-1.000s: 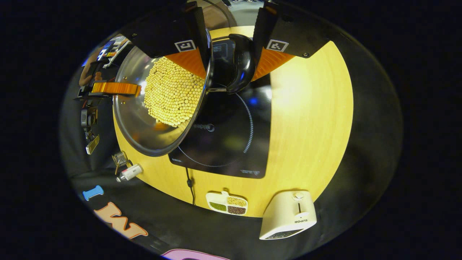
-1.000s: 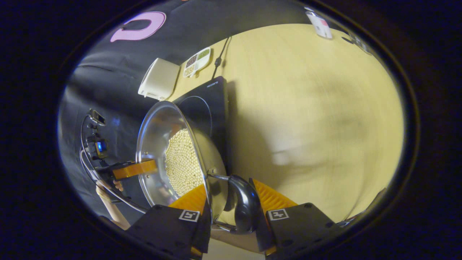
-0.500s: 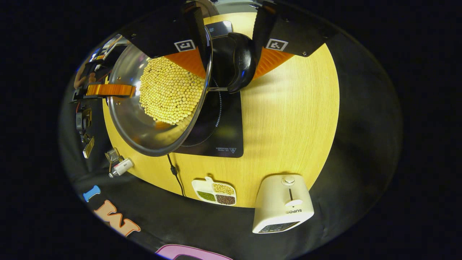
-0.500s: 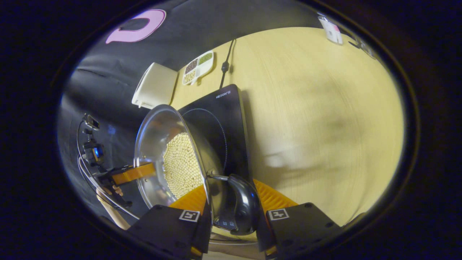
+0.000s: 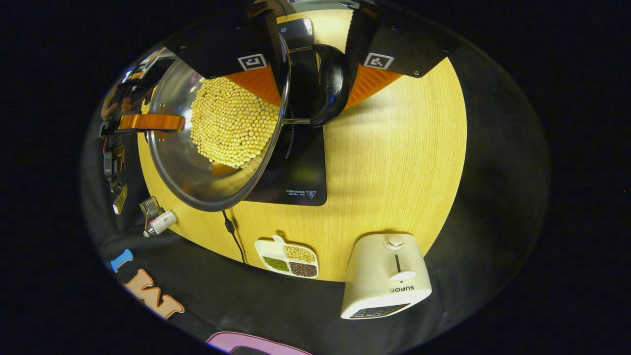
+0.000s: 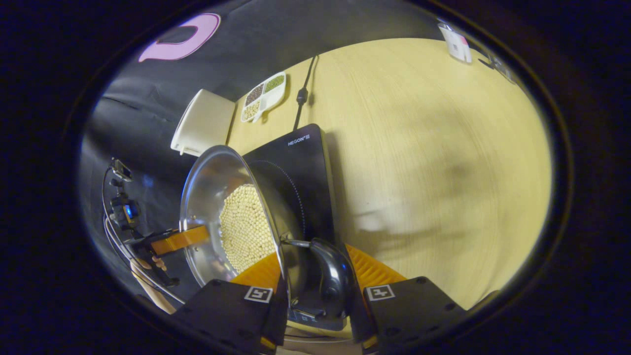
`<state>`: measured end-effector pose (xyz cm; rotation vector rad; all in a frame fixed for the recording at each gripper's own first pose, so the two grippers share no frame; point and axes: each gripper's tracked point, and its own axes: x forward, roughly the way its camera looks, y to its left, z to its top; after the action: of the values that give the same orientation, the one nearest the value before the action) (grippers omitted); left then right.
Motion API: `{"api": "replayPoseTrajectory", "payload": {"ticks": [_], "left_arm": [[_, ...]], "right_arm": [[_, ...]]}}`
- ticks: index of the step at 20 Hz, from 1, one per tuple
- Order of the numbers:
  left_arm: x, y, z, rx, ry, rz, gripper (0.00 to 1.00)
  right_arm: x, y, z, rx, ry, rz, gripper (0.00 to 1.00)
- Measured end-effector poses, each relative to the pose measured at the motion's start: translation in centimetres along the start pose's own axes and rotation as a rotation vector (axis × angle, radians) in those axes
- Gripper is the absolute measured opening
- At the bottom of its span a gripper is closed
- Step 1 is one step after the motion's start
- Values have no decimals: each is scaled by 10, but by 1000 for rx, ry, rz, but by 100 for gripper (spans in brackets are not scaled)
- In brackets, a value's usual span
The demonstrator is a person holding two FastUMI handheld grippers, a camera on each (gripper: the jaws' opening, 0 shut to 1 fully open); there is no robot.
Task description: First push the handle of the pot to place it horizontally, then grasp the pot with both hands and set it on the induction cooktop.
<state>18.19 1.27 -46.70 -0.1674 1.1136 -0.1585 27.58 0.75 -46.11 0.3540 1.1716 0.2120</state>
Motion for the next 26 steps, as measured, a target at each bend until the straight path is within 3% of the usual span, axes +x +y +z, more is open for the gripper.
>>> {"api": "replayPoseTrajectory", "payload": {"ticks": [11, 12, 13, 15, 17, 19, 20, 21, 22, 23, 24, 26], "left_arm": [[1, -1, -4, -3, 8, -3, 59], [1, -1, -4, -3, 10, -2, 59], [1, -1, -6, -1, 13, -2, 60], [1, 0, -8, 8, 17, 12, 62], [-3, 7, -2, 20, -22, 51, 70], [-11, 2, 4, 12, -96, 51, 100], [-16, 2, 9, 14, -146, 50, 98], [-23, 2, 15, 14, -197, 64, 98], [-32, 4, 22, 17, -252, 85, 98], [-40, 4, 28, 15, -304, 103, 98], [-49, 4, 35, 15, -357, 119, 98], [-67, 7, 46, 17, -442, 172, 97]], "right_arm": [[2, 0, 2, -2, -7, 3, 49], [2, -1, 3, -3, -10, -1, 55], [2, -1, 3, -3, -15, -3, 51], [2, 1, 7, 2, -33, 0, 51], [-5, 4, 16, 10, -76, 16, 63], [-13, 6, 32, 1, -160, 32, 86], [-21, 6, 40, -18, -201, 34, 98], [-32, 8, 44, -39, -243, 35, 100], [-43, 8, 48, -60, -278, 33, 92], [-55, 9, 50, -77, -314, 28, 92], [-66, 11, 53, -89, -349, 21, 100], [-89, 14, 54, -127, -425, -1, 99]]}}
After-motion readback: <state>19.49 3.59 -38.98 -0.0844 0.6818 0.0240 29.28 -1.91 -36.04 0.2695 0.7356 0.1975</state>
